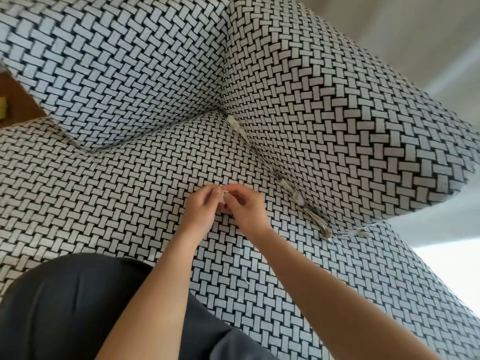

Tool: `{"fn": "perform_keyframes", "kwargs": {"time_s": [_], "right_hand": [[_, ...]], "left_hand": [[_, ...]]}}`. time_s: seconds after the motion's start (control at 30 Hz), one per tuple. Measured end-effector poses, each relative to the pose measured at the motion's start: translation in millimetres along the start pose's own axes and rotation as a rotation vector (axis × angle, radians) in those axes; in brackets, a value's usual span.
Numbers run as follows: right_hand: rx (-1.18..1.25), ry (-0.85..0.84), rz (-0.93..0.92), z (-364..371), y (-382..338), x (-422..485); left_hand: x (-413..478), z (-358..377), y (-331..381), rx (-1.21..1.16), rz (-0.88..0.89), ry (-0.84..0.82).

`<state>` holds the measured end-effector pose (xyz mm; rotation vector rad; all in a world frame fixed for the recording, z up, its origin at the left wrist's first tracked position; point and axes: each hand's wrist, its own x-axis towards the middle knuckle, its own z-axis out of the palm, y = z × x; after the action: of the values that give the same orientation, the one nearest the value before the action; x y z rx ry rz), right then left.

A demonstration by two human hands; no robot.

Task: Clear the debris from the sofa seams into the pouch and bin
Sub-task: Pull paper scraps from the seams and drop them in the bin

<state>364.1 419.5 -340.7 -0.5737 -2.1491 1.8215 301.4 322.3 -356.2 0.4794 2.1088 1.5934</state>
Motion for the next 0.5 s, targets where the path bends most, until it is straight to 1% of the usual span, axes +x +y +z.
{"fn": "perform_keyframes", "kwargs": {"time_s": [0.07,0.13,0.2,0.23,0.37,0.5], "right_hand": [[-0.113,-0.019,0.000,-8.6,3.6,-7.4],[-0.291,0.103,-0.030,-18.8,8.6,-11.3],[-0.452,0.240,-0.040,-31.4,13.0,-8.7],[-0.526,0.264,-0.027,-37.8,14.5,-5.9],[-0.871,0.236,0.078,-51.4,17.7,12.8],[-1.142,0.180,0.243,-47.3,12.7,42.0]], "left_hand": [[-2.0,0.9,-0.9,0.053,0.008,0.008],[-3.9,3.2,-1.1,0.086,0.006,0.017],[-4.6,4.7,-1.7,0.056,0.000,0.022],[-4.7,5.1,-1.9,0.043,-0.002,0.021],[-5.9,5.3,-0.7,0.039,0.011,0.013],[-7.3,6.0,2.4,0.020,0.013,0.009]]}}
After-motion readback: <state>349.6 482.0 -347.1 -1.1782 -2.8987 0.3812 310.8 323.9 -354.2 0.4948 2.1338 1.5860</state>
